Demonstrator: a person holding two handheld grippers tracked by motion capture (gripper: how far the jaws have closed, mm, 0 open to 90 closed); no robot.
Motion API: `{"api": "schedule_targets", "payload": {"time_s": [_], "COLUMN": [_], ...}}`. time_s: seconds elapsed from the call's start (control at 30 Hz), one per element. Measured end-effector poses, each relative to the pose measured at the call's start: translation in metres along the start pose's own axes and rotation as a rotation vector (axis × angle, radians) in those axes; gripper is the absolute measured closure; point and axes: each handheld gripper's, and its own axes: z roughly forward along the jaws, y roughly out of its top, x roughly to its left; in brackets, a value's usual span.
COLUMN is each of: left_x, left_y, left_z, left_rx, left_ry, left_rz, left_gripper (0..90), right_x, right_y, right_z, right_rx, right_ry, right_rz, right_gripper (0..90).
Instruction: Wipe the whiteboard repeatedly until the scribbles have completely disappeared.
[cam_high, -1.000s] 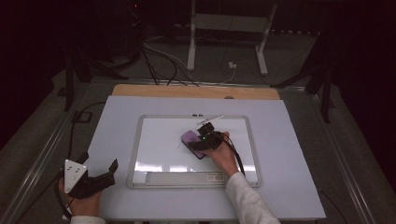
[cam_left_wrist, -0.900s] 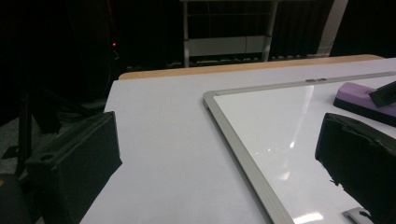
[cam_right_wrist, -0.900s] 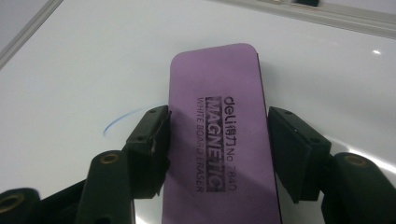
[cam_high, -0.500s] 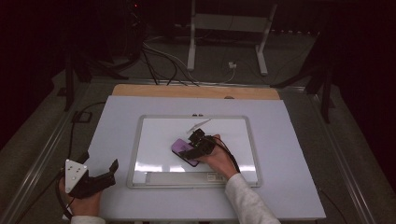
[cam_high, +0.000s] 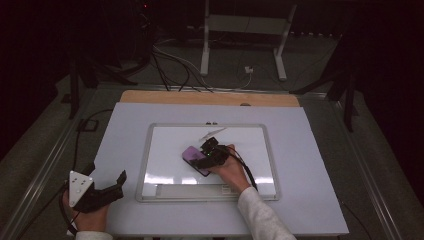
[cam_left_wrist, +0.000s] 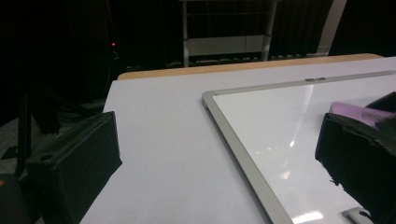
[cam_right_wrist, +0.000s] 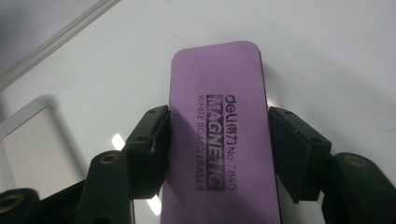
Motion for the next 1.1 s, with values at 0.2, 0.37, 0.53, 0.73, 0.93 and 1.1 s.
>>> {"api": "schedule_targets", "payload": {"time_s": [0.2,0.37,0.53,0.73,0.93,1.1], "left_x": [0.002,0.001,0.000,0.000,0.002,0.000], "left_y": [0.000,0.000,0.000,0.000,-0.001,0.000], "left_z": [-0.001,-0.001,0.000,-0.001,-0.001,0.000], "left_rx": [-0.004,-0.002,-0.001,-0.002,-0.002,0.002], "left_ry": [0.001,-0.001,-0.003,-0.001,0.001,-0.002], "left_rz": [-0.005,-0.002,0.000,0.002,-0.007,0.003], "left_gripper": [0.7,0.7,0.7,0.7,0.7,0.7], "right_x": [-0.022,-0.038,-0.010,-0.003,-0.049,-0.066], "right_y": [0.001,-0.006,-0.004,-0.004,-0.021,-0.039], "right_z": [-0.005,-0.013,-0.003,-0.002,-0.027,-0.046], "right_rx": [-0.055,-0.096,-0.042,-0.026,-0.098,-0.119], "right_ry": [-0.171,-0.292,-0.051,-0.072,-0.317,-0.386], "right_rz": [0.191,0.336,0.090,0.049,0.363,0.434], "right_gripper": [41.3,41.2,41.1,41.1,41.0,41.0]}}
